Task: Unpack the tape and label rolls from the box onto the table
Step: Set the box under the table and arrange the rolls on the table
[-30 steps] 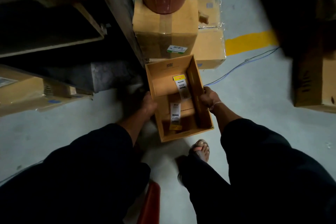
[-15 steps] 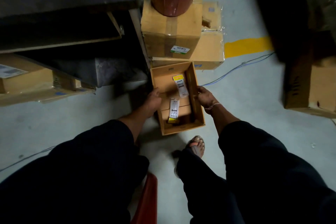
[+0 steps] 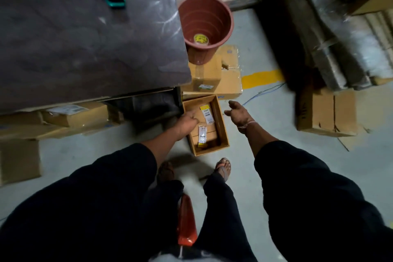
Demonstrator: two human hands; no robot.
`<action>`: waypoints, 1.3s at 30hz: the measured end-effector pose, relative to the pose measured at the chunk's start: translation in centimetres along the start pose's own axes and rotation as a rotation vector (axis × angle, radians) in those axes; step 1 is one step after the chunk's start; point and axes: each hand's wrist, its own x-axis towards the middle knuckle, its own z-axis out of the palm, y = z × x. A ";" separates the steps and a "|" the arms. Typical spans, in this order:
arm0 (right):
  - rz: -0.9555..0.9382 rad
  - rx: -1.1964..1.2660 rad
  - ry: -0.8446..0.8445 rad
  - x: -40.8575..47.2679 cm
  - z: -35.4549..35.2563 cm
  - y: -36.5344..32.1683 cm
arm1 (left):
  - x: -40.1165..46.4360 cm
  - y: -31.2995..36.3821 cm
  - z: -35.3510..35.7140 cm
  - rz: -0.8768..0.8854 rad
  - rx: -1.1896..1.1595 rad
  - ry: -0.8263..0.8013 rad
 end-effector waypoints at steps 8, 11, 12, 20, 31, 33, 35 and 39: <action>-0.160 0.038 0.038 -11.9 -1.0 -10.5 | -19.2 12.1 -6.1 0.241 -0.052 -0.042; -0.218 0.019 0.052 -13.2 -0.8 -13.4 | -23.4 13.7 -9.0 0.307 -0.090 0.003; -0.242 -0.006 0.063 -13.2 -0.8 -14.3 | -24.1 13.7 -9.9 0.324 -0.110 0.028; -0.500 -0.161 0.006 -13.0 1.7 -23.0 | -27.5 13.5 -17.4 0.287 -0.356 0.387; -0.560 -0.224 -0.194 -12.7 11.6 -30.3 | -29.1 10.9 -27.5 0.272 -0.574 0.606; -0.554 -0.234 -0.200 -12.0 14.2 -31.1 | -28.7 10.1 -30.0 0.277 -0.600 0.616; -0.557 -0.253 -0.208 -10.4 17.0 -31.6 | -28.3 9.3 -32.8 0.284 -0.612 0.622; -0.530 -0.248 -0.199 -9.7 22.9 -33.1 | -27.2 7.5 -38.8 0.275 -0.589 0.627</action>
